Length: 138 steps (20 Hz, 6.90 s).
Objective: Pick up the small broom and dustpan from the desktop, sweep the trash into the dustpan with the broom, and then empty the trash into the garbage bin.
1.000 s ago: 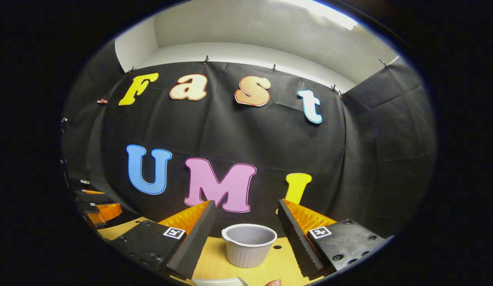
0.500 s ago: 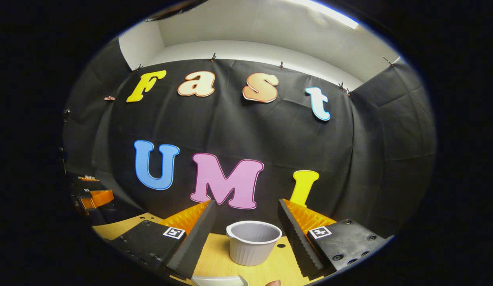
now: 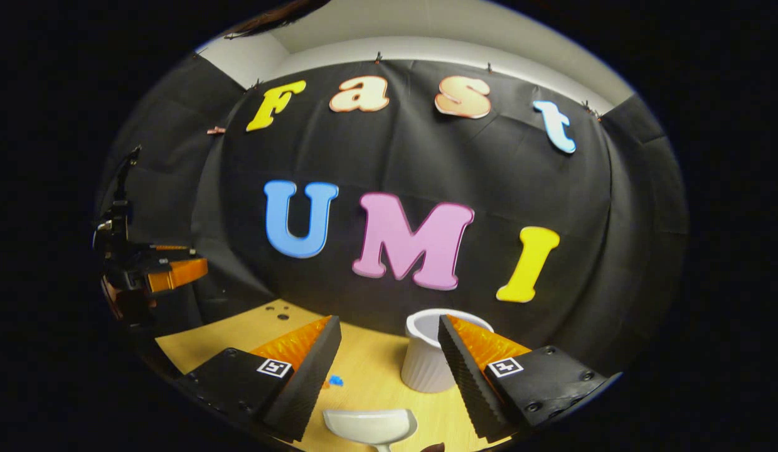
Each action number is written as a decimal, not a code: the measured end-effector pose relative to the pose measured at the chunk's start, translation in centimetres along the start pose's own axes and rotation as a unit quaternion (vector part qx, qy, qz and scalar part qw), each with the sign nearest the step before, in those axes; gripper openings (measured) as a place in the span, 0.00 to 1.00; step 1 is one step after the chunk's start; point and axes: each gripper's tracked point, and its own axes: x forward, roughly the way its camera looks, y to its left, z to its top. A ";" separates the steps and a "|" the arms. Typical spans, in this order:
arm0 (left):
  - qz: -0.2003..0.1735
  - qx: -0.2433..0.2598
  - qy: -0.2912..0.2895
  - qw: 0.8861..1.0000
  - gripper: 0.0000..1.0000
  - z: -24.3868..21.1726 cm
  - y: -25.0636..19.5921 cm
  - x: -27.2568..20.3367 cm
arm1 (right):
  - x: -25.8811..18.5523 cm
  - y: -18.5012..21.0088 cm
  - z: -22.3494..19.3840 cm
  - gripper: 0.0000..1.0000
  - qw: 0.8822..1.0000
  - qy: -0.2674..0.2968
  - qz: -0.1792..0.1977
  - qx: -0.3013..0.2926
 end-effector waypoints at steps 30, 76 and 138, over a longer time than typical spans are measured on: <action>0.039 0.034 0.054 0.997 0.95 -4.4 -0.4 -1.1 | 0.6 2.5 -41.2 0.88 0.853 0.511 0.098 0.028; -0.107 0.079 0.575 0.808 0.87 -40.9 -1.7 1.0 | 1.0 2.5 -32.9 0.36 0.876 0.459 0.146 -0.029; -0.346 0.035 0.593 0.726 0.25 -33.0 -23.8 1.8 | 0.6 2.7 -38.9 0.35 0.817 0.539 0.193 -0.064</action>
